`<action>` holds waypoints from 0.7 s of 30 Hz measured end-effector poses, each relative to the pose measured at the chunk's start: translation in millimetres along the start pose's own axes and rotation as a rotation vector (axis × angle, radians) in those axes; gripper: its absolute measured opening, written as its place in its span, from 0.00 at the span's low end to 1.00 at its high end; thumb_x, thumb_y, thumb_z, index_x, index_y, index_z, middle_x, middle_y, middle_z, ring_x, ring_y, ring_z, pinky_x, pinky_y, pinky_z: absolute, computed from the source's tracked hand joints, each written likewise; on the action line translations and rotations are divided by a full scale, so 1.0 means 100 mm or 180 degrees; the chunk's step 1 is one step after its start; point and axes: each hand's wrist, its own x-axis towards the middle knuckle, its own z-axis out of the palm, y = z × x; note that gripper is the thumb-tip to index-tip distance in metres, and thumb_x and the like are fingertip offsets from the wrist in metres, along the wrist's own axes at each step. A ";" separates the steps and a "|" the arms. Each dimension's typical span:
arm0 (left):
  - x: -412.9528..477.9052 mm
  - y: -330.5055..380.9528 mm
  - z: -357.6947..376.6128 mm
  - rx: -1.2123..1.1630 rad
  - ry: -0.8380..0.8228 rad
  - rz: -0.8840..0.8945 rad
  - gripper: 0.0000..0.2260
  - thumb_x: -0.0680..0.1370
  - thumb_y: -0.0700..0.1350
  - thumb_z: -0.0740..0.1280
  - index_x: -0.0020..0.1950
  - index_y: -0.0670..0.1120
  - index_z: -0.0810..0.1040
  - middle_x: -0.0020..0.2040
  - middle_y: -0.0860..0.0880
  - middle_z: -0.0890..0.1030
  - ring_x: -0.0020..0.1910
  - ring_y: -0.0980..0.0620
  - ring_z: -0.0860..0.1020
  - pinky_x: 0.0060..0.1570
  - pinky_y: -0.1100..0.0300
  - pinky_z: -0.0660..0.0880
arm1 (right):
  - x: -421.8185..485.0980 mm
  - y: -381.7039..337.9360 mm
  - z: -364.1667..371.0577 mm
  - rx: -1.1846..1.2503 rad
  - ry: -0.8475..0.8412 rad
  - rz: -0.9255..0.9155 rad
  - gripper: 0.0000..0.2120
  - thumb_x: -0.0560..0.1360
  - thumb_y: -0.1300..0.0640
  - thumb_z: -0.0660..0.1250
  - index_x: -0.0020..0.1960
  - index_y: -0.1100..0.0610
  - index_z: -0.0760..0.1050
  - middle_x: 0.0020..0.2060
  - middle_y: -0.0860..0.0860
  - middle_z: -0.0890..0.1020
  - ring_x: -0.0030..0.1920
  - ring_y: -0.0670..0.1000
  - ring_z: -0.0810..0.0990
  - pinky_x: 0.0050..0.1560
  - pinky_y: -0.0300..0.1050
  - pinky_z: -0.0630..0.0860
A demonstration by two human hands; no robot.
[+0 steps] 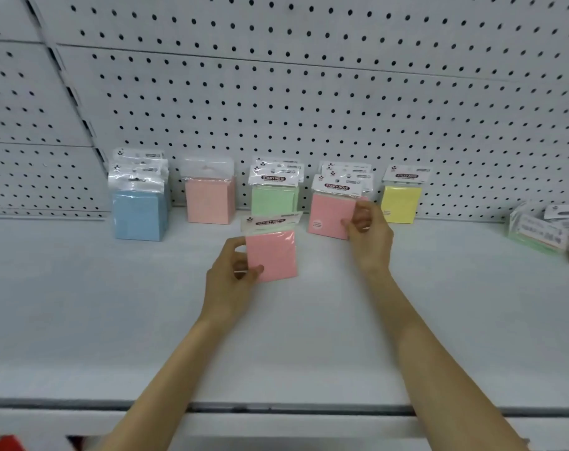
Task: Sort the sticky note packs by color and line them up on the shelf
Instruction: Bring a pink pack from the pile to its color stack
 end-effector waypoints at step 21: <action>0.41 0.22 0.80 -0.0424 -0.0461 0.0226 0.15 0.75 0.30 0.66 0.53 0.50 0.74 0.42 0.48 0.83 0.39 0.57 0.81 0.48 0.52 0.77 | -0.06 0.08 -0.29 0.0499 -0.0981 0.0131 0.10 0.72 0.57 0.72 0.51 0.49 0.76 0.45 0.44 0.81 0.42 0.42 0.78 0.44 0.34 0.74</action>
